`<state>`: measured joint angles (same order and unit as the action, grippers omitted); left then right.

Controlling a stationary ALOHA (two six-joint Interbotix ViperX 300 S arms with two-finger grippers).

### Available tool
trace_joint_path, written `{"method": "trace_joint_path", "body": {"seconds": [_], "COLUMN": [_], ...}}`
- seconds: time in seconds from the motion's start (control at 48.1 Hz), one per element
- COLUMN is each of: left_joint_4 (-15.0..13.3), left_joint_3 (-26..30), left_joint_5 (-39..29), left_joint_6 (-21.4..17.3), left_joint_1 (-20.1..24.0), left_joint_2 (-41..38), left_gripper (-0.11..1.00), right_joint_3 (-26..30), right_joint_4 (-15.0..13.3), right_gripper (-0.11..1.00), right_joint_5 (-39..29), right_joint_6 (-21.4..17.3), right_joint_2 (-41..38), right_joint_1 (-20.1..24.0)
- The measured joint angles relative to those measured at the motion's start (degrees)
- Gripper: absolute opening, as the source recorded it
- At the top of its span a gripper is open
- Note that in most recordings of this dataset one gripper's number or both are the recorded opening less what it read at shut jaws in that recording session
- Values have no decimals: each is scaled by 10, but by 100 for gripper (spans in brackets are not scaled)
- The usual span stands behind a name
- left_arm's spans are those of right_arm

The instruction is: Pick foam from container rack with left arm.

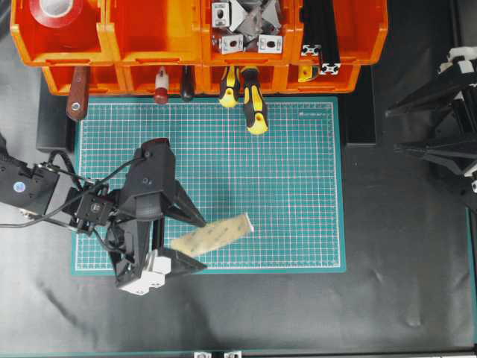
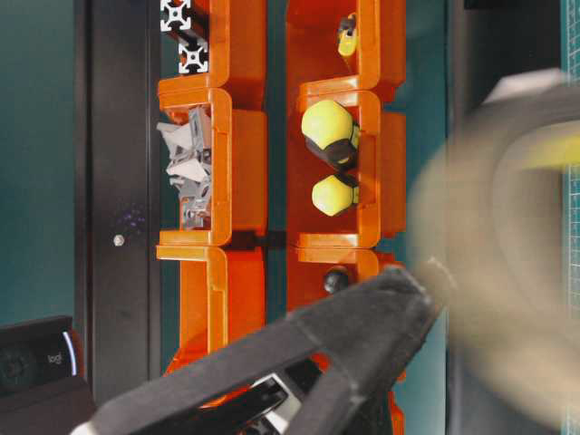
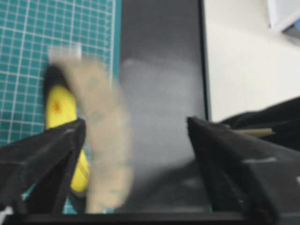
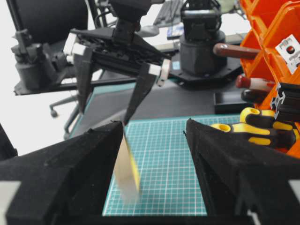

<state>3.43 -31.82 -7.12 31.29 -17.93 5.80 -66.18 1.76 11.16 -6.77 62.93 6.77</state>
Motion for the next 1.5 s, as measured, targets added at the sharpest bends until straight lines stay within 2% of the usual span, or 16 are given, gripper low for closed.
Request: {"method": "trace_joint_path", "body": {"seconds": [0.374,0.624,0.895,0.978,1.331,1.498], "left_joint_4": [1,1,0,1,1,0], "left_joint_3": [0,-5,-18,-25,-83,-106], "left_joint_5": [1,0,13,13,7,-33], "left_joint_6": [0,-3,-12,-28,-142,-162], "left_joint_1": [11,20,11,5,2,5], "left_joint_2": [6,62,133,158,306,403], "left_gripper": [90,90,90,90,88,85], "right_joint_3": [-1,0,0,0,0,0], "right_joint_4": [1,1,1,1,0,1], "right_gripper": [57,57,57,57,57,57], "right_joint_5": [0,1,1,1,1,1], "right_joint_6": [0,0,0,0,-1,0], "right_joint_2": [0,0,4,7,7,9], "right_joint_1": [0,1,0,0,0,1]}}
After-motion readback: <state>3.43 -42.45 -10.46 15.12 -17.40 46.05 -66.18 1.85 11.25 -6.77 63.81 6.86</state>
